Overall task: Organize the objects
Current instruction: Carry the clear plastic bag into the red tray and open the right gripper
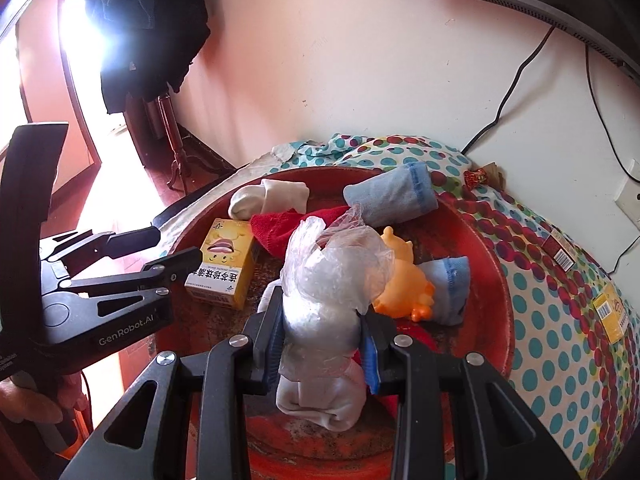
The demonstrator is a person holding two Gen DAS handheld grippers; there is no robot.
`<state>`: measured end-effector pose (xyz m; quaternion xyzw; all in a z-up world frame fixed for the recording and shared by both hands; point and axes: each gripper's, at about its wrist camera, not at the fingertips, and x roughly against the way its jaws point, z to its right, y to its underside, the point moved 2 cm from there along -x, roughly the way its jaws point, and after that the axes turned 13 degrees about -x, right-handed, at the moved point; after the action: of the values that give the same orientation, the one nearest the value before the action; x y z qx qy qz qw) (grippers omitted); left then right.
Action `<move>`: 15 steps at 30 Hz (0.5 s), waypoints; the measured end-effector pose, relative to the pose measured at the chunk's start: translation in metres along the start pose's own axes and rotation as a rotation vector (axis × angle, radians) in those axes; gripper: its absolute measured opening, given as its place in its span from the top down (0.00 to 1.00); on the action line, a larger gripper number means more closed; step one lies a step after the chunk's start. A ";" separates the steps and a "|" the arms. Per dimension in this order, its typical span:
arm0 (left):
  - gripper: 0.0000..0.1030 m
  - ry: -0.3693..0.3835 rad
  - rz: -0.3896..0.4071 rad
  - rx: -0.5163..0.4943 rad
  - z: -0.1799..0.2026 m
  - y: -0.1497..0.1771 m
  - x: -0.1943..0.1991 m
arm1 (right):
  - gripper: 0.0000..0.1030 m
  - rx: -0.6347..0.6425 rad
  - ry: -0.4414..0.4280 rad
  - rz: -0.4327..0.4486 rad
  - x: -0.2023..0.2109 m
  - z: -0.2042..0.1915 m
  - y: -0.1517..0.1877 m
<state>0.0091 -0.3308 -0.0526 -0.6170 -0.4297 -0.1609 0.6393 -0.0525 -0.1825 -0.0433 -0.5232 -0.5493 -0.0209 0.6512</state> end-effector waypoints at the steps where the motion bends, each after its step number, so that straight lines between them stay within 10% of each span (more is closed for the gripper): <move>1: 0.50 -0.001 -0.002 0.006 -0.002 0.001 -0.001 | 0.70 0.005 -0.001 -0.004 -0.002 -0.003 0.000; 12: 0.50 -0.003 -0.018 -0.009 0.003 0.002 -0.007 | 0.68 -0.007 0.015 -0.031 -0.020 -0.001 -0.005; 15: 0.50 0.000 -0.016 -0.011 0.003 0.001 -0.007 | 0.53 -0.034 -0.004 -0.032 -0.020 0.002 -0.004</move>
<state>0.0047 -0.3298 -0.0593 -0.6172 -0.4336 -0.1682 0.6346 -0.0642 -0.1934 -0.0555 -0.5253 -0.5586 -0.0395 0.6407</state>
